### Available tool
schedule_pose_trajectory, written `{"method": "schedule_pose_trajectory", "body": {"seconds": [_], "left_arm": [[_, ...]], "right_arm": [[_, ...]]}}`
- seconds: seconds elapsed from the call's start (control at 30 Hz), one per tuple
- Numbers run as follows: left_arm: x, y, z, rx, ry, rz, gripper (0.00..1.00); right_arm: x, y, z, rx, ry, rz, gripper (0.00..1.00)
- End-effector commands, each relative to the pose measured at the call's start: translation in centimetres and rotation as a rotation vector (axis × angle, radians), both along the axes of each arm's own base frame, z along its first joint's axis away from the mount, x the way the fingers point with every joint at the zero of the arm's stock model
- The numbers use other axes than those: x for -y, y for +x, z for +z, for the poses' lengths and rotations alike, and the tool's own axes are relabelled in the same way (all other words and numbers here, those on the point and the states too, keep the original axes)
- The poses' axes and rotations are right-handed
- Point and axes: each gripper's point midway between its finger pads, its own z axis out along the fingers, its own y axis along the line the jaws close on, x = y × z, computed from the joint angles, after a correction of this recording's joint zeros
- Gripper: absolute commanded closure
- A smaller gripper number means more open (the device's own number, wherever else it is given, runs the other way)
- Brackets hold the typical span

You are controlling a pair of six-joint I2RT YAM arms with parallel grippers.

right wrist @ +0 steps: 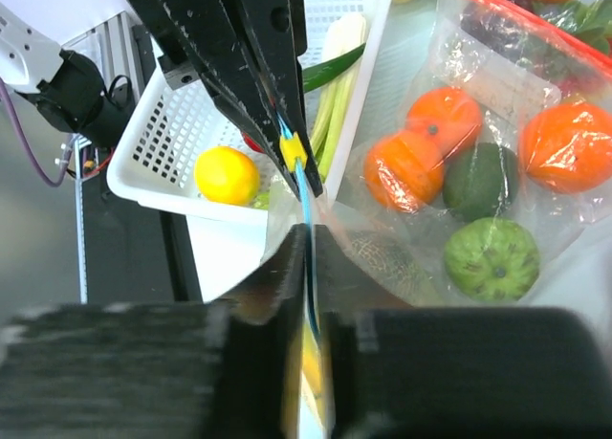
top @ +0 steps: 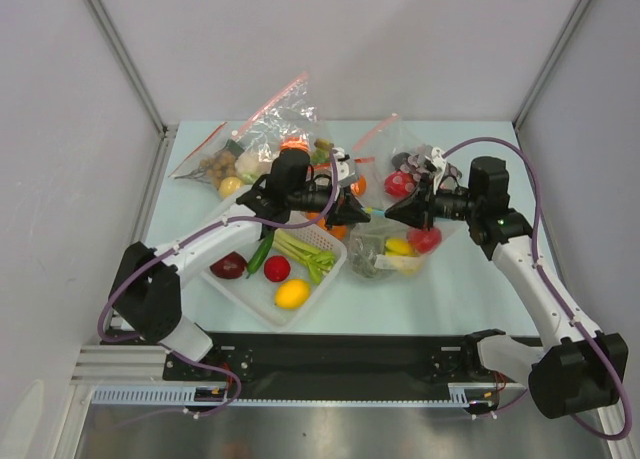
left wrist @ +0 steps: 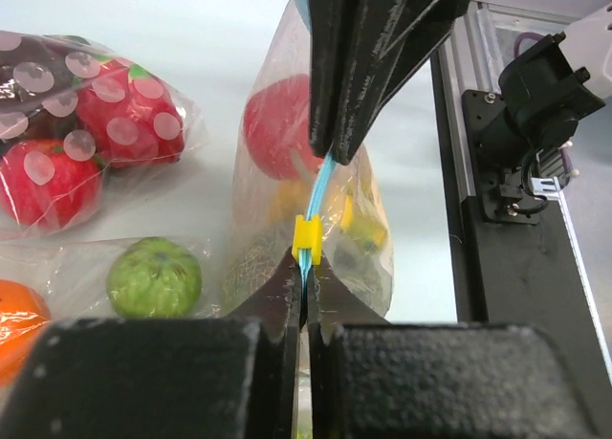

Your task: Open the zip-top bag and remove the fake food

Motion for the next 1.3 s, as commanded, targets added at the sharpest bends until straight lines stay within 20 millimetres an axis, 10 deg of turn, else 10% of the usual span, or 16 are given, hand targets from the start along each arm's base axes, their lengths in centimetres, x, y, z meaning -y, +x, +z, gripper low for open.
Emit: {"method": "schedule_pose_trajectory", "body": {"seconds": [0.0, 0.17, 0.9, 1.27], "left_arm": [[0.3, -0.5, 1.2, 0.030, -0.025, -0.057, 1.00], [0.2, -0.8, 1.7, 0.041, -0.032, -0.070, 1.00], [-0.3, -0.6, 1.6, 0.056, -0.008, -0.045, 1.00], [-0.4, -0.3, 2.0, 0.073, -0.012, -0.018, 1.00]], "right_arm": [[-0.8, 0.5, 3.2, 0.107, 0.002, 0.002, 0.84], [-3.4, 0.4, 3.6, 0.126, -0.027, 0.057, 0.62], [-4.6, 0.6, 0.3, 0.049, -0.132, 0.048, 0.59], [-4.5, 0.1, -0.2, 0.033, -0.144, 0.061, 0.89]]}}
